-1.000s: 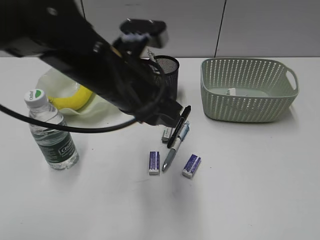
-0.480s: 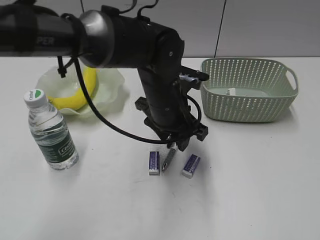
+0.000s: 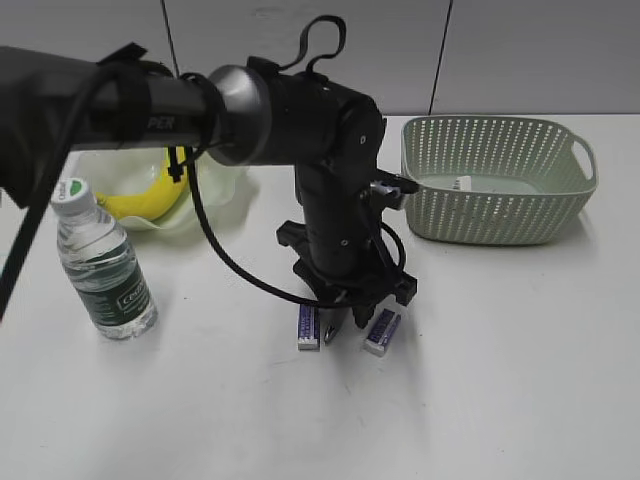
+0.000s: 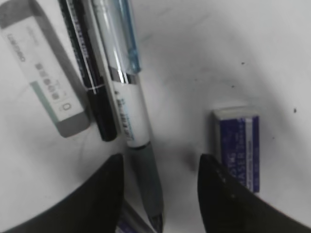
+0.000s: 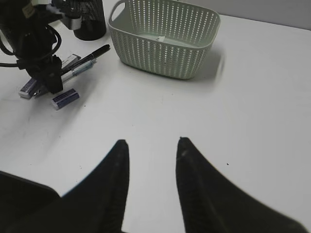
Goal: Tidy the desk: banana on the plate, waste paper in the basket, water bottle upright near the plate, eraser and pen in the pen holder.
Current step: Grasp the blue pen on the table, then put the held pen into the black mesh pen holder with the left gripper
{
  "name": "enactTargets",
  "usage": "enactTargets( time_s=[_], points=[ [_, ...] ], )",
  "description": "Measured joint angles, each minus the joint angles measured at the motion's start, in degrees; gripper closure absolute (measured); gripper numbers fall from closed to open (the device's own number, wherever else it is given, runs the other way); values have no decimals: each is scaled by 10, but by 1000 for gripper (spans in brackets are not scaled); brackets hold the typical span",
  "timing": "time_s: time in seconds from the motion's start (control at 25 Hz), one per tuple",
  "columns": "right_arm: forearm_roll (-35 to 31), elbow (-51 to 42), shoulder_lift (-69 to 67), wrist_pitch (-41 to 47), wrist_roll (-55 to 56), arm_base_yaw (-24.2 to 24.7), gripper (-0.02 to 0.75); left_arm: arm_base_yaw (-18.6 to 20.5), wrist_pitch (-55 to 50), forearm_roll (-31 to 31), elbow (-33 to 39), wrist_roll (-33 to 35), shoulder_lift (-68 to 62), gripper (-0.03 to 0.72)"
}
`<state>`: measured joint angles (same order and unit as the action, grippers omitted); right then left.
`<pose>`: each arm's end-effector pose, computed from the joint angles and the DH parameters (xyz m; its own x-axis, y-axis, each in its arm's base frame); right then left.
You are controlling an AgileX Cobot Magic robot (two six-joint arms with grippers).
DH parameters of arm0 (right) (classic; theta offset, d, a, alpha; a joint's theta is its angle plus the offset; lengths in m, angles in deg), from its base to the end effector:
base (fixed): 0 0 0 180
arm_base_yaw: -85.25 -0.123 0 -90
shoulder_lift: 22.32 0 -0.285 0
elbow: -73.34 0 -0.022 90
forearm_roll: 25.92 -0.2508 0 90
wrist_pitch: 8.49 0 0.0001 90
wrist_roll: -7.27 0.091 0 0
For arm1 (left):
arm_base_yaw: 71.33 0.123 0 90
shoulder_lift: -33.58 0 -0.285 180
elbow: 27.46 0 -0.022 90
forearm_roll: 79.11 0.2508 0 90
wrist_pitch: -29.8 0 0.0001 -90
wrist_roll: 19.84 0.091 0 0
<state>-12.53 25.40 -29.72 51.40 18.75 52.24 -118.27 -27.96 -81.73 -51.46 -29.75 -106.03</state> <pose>0.0034 -0.0195 0.2833 -0.3781 -0.1505 -0.9134 -0.3513 0.9362 -0.0089 0.3137 -0.3408 0.1288 -0.8088 0.5785 -0.1061 0.5859 0.8081 -0.0604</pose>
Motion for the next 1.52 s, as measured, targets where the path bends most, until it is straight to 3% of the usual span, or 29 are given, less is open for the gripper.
enactTargets(
  time_s=[0.2, 0.32, 0.44, 0.8, 1.16, 1.4, 1.52],
  points=[
    [0, 0, 0, 0, 0, 0, 462, 0, 1, 0, -5, -3, -17, 381],
    [0, 0, 0, 0, 0, 0, 462, 1, 1, 10, -5, -9, -17, 514],
    [0, 0, 0, 0, 0, 0, 462, 1, -1, 12, -6, -35, -17, 601],
    [0, 0, 0, 0, 0, 0, 462, -1, -45, -29, -47, -87, -14, 601],
    [0, 0, 0, 0, 0, 0, 462, -1, -54, -32, -49, -93, 99, 601],
    [0, 0, 0, 0, 0, 0, 462, 4, 28, 60, -50, -110, 175, 601],
    [0, 0, 0, 0, 0, 0, 462, 26, 88, 83, -50, -113, 181, 601]
  ],
)
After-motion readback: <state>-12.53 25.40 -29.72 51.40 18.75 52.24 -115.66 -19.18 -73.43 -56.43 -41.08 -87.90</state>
